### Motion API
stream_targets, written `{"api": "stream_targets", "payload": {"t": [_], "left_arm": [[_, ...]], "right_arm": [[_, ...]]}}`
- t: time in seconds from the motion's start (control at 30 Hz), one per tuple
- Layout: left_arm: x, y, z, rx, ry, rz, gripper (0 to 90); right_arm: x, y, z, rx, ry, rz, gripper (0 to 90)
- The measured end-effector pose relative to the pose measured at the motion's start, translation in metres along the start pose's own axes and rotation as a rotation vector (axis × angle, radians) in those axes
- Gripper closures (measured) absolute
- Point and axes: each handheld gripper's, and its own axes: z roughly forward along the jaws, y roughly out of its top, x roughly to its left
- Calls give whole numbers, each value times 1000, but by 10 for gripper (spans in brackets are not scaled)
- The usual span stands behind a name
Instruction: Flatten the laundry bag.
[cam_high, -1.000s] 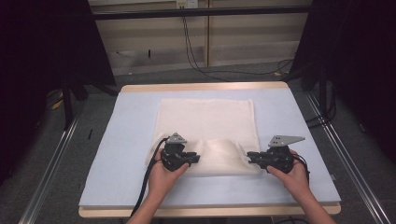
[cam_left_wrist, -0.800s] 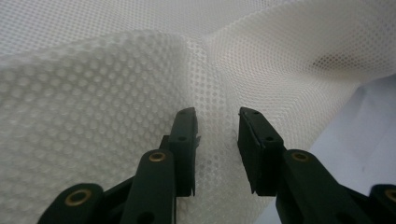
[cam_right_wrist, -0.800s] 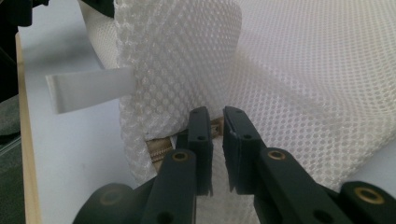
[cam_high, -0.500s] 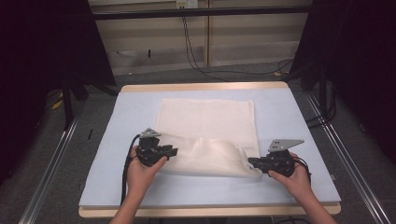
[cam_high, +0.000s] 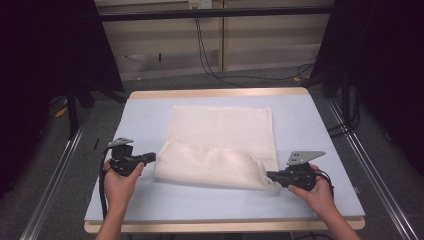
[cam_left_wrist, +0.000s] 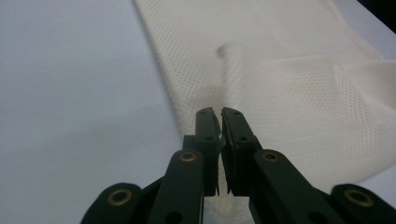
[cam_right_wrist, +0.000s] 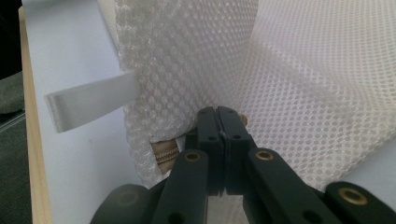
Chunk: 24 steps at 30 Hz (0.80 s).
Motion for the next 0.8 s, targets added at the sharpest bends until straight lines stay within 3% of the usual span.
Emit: {"api": "stream_targets", "payload": {"t": [0.1,0.17,0.3,0.47,0.7,0.8], "left_arm": [[9,-3,0,8,4,-28,889],[7,-5,3,21,-40,-44,890],[0,-9,9,43,-70,-29,898],[0,-15,10,51,-75,-30,900],[1,-29,5,115,-70,1,900],[2,-31,5,114,-72,-5,900]], "right_arm": [[0,0,0,1,0,-3,888],[0,0,-1,2,-5,-1,887],[0,0,-1,1,-9,-5,887],[2,0,-4,-1,-17,-13,885],[2,-6,-7,25,-38,-22,875],[4,-6,-8,26,-42,-23,868]]}}
